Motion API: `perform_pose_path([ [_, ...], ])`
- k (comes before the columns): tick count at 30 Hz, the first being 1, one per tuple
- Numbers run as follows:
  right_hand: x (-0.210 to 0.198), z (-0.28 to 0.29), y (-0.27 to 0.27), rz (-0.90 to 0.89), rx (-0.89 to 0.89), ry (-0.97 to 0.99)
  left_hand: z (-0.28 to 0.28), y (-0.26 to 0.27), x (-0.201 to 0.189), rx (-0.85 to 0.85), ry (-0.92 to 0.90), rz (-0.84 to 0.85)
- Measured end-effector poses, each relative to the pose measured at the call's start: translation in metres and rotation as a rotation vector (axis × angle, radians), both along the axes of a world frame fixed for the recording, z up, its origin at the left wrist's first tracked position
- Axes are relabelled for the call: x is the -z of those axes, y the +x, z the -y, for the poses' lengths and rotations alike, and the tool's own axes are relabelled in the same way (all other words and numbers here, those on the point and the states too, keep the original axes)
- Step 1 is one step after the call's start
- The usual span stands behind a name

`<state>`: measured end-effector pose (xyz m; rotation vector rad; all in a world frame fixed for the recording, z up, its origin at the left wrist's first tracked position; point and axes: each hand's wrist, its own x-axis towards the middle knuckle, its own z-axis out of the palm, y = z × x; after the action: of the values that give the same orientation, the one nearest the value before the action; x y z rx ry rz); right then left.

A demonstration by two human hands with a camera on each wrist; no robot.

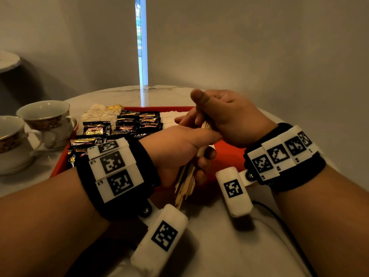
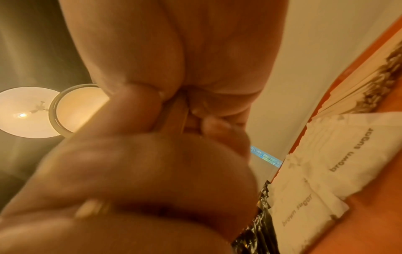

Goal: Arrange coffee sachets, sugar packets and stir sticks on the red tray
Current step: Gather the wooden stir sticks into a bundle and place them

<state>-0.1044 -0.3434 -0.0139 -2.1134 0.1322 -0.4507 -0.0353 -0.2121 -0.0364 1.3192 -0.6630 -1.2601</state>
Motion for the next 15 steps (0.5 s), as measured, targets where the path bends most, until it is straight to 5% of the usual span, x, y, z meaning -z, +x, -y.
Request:
perform_pose_path([
  [8,0.002,-0.002,0.007,0.074,-0.048,0.217,0.001,0.003,0.001,0.027,-0.032,0.014],
  [11,0.002,-0.002,0.011,0.078,0.03,0.501,0.002,0.007,-0.008,-0.141,-0.266,-0.024],
  [15,0.004,-0.006,0.013,-0.134,-0.04,0.753,0.003,0.022,-0.022,-0.496,-0.594,-0.165],
])
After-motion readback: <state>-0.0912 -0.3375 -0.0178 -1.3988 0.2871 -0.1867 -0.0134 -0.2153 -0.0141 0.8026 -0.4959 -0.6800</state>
